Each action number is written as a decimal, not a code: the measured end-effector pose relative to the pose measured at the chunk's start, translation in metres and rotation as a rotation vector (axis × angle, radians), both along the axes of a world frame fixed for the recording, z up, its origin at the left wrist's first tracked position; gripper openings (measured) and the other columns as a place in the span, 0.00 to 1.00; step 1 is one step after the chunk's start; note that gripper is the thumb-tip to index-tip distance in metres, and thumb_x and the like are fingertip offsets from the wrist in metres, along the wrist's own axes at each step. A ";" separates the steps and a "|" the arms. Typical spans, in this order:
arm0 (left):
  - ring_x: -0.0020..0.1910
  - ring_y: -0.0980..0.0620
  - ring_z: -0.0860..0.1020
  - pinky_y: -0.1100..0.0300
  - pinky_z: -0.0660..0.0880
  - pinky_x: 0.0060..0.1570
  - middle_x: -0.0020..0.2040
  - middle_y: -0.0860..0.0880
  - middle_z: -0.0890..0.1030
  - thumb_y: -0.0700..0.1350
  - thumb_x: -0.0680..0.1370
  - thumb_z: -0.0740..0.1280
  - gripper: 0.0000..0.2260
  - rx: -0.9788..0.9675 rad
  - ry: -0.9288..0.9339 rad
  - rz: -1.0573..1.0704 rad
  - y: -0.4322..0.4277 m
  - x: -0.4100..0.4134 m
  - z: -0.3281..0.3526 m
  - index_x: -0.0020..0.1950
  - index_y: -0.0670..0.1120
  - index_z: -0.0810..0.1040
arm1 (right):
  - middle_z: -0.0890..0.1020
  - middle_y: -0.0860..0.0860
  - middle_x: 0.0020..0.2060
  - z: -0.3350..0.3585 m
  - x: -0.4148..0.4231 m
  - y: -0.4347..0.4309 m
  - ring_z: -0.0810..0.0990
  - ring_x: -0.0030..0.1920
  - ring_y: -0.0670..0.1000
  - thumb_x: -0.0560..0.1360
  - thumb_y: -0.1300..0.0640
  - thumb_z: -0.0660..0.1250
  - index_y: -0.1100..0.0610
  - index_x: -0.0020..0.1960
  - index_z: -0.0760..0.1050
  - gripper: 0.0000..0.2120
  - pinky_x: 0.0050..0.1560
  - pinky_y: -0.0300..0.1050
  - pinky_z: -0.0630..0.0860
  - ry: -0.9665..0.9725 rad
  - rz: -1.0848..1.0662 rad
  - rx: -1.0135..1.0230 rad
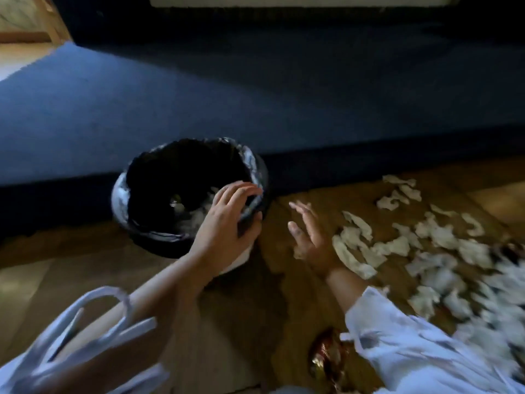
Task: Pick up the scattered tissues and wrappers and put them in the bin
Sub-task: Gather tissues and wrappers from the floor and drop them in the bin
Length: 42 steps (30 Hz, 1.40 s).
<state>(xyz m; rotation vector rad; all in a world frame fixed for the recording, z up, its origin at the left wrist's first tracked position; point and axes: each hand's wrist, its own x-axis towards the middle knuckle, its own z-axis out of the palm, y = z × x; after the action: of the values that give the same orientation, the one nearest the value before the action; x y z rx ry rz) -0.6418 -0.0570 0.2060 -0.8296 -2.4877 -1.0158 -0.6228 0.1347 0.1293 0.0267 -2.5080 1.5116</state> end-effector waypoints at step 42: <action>0.53 0.50 0.75 0.58 0.73 0.50 0.55 0.46 0.76 0.35 0.75 0.66 0.12 -0.088 -0.953 -0.072 0.169 0.119 -0.192 0.56 0.46 0.74 | 0.56 0.55 0.74 -0.183 0.331 0.121 0.53 0.73 0.63 0.76 0.36 0.52 0.48 0.74 0.55 0.31 0.71 0.61 0.54 -0.987 -0.578 0.556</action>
<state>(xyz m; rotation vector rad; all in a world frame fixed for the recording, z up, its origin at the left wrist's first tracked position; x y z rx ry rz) -0.5230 0.1120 0.0137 -0.5094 -3.2991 -1.6145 -0.2915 0.2554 -0.0534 -1.5257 -3.0766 0.5914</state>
